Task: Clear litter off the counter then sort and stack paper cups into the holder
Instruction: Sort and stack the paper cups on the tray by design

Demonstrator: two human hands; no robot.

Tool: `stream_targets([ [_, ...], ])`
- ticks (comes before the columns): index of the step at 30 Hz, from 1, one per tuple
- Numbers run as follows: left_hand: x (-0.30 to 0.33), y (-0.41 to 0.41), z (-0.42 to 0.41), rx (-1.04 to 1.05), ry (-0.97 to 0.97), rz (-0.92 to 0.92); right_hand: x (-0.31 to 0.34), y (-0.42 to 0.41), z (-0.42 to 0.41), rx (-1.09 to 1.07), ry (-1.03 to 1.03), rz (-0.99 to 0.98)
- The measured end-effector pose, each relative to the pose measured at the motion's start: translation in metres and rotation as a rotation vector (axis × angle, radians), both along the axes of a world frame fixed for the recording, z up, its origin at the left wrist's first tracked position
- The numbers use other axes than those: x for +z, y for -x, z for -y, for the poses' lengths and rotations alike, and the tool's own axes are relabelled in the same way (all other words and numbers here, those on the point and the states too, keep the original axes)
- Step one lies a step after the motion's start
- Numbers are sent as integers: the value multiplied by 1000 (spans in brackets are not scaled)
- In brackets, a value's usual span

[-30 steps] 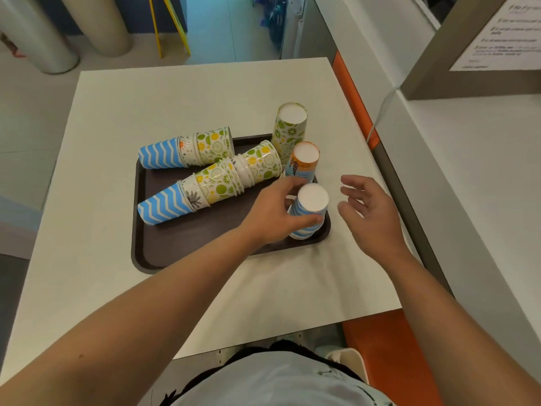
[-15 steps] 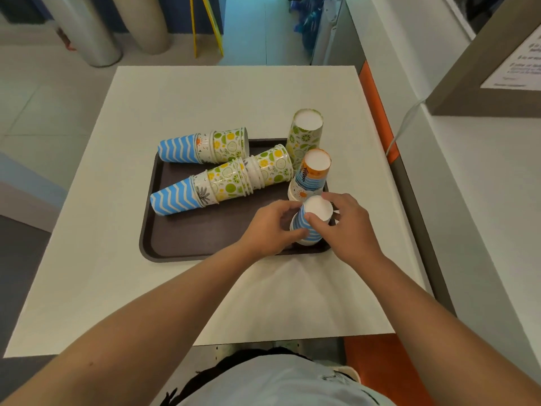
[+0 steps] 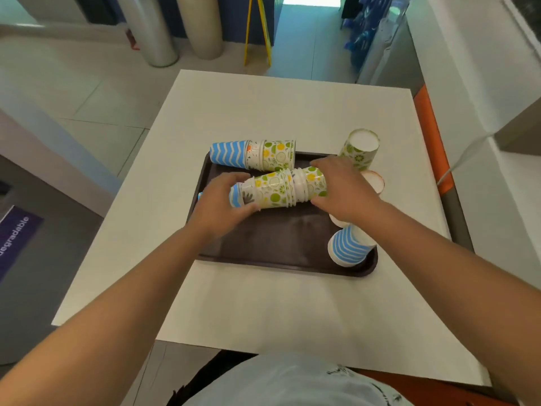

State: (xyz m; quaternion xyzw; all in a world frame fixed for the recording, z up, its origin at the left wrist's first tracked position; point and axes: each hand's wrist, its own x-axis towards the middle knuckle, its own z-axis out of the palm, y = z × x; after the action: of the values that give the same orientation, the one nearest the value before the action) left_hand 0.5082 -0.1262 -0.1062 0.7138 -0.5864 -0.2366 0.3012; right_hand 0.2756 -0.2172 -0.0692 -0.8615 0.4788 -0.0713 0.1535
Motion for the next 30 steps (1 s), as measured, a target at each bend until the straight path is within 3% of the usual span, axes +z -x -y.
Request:
stream_targets([
  [6,-16,-56,14,-143,-255,179,-37,-30,39,58,52,-378],
  [10,-26,-71,23,-206,-279,273,-49,-37,48,22,41,-433],
  [14,-33,-87,33,-241,-249,196,-53,-39,54,11,60,-418],
  [19,-15,-105,37,-225,-145,-69,-58,-35,50,-44,34,-271],
  [25,33,-113,42,-59,150,-342,-39,-43,22,-165,-88,97],
  [30,77,-94,51,-9,365,-500,-63,-65,-10,-317,-199,400],
])
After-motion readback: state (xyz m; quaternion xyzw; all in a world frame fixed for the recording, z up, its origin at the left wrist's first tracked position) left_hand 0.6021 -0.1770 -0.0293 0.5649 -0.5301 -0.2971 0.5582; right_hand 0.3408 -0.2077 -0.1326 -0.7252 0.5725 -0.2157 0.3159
